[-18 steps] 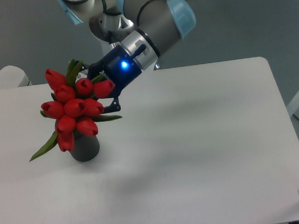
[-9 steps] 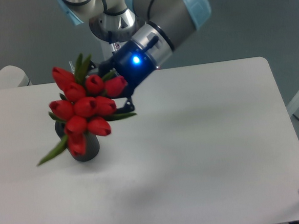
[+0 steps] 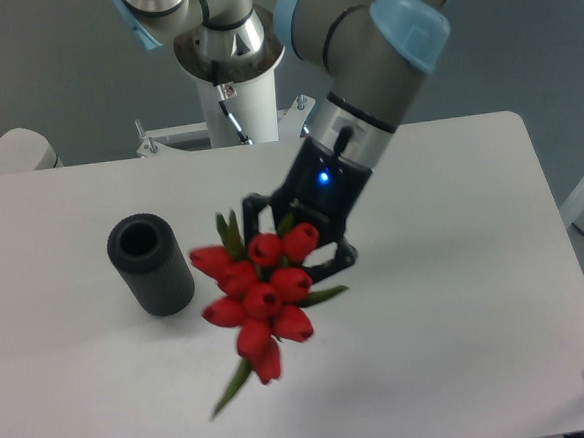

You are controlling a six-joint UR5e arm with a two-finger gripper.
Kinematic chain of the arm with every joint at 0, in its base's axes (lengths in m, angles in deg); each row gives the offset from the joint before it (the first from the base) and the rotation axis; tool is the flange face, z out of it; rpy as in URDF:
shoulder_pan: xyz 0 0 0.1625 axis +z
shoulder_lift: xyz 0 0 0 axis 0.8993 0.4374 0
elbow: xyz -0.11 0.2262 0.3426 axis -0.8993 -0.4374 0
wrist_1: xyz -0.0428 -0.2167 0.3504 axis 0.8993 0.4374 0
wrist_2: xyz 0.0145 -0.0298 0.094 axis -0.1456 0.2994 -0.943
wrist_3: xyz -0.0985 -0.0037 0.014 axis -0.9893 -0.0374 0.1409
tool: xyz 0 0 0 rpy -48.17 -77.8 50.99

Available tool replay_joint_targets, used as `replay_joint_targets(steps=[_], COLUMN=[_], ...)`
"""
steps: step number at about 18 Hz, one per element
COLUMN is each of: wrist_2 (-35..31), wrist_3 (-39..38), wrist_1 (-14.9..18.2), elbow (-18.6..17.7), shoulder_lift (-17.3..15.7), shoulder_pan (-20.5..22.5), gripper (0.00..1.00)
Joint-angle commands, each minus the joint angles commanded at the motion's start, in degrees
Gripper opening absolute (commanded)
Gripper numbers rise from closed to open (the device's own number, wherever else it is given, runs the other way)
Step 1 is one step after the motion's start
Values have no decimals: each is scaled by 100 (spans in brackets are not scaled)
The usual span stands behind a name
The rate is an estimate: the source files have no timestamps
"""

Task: Pick up the flowers from the vase
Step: 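Carry the tulip bouquet away from the vase over the table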

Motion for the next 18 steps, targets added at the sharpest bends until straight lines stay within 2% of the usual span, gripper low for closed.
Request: replay_joint_targets(steps=[2, 4, 6, 9, 13, 16, 18], wrist_2=[-659, -1301, -1602, -1760, -2603, -2797, -3218], wrist_3=[334, 520, 520, 546, 1231, 1354, 1740], wrist_1=[-9, 44, 88, 368, 966, 1404, 1660], elbow=[-17, 0, 140, 447, 790, 1107, 1291], shoulder_lift=[334, 476, 608, 766, 854, 968, 1056], shoulder_pan=[9, 0, -9, -17, -96, -105, -132], gripper=[10, 10, 10, 10, 10, 9, 9])
